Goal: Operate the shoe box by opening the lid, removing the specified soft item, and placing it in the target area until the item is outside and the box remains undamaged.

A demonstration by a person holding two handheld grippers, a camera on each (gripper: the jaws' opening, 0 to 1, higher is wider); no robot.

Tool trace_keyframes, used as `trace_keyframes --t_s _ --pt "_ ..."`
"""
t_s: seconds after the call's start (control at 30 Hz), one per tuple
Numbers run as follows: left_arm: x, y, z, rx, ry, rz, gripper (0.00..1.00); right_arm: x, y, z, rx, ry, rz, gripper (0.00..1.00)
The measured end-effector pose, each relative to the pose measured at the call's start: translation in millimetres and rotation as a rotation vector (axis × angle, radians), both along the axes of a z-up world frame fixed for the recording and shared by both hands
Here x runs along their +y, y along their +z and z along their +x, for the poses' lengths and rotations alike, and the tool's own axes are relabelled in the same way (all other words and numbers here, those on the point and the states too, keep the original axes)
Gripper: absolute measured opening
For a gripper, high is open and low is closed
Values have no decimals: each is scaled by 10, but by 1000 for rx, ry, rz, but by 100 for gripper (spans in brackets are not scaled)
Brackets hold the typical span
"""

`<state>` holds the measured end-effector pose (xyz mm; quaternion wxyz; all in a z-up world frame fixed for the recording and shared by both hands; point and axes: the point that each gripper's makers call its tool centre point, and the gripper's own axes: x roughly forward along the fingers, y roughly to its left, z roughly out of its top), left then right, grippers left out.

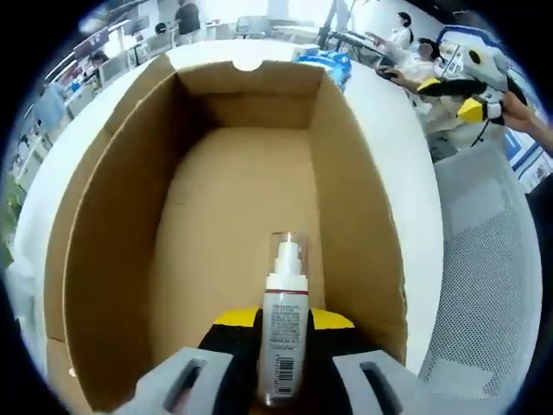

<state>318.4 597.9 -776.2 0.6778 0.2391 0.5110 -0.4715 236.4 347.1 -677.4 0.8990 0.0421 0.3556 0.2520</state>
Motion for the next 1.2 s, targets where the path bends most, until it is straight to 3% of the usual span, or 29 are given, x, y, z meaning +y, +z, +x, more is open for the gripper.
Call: trace_keyframes --t_s 0.1,0.3,0.5,1.0,1.2 --pt "-2 14 8 -2 15 -6 20 2 -10 -5 3 6 -1 44" --pt "-39 175 36 12 97 -87 20 6 7 3 0 12 6 44" --pt "-69 314 50 23 135 -146 20 109 50 14 -11 82 5 44" --pt "-225 695 70 -54 71 -184 20 346 129 58 -16 199 8 42" --pt "-419 957 44 -77 25 -251 20 429 264 143 -45 238 11 42"
